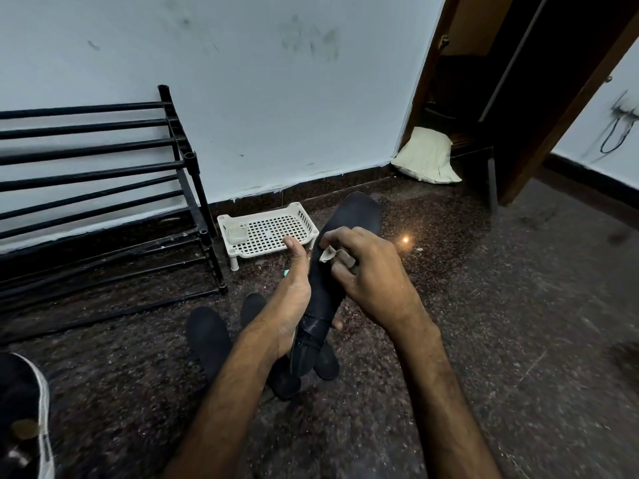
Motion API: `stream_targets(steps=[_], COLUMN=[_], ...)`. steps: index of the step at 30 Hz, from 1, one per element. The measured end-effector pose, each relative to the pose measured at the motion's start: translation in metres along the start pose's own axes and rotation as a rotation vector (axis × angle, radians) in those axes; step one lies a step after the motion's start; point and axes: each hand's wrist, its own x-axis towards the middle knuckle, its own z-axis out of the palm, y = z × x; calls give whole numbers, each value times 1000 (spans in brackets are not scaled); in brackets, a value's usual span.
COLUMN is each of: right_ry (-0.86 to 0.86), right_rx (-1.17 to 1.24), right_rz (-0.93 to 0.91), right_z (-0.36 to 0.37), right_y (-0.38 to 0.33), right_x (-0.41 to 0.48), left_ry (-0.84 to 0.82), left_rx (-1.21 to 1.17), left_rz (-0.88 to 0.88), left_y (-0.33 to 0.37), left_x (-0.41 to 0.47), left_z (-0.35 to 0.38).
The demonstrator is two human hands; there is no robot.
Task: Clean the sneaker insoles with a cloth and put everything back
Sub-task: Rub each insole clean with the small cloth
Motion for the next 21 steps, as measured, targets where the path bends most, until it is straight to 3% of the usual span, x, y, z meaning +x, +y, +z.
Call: stream_targets(steps=[21], right_ry=[-65], right_rx=[72], right_rz=[31], right_z=[-4], right_y=[4], right_x=[-2], left_ry=[8], left_rx=[-52], left_rz=[-13], left_y=[-4], left_x=[3], left_z=[3])
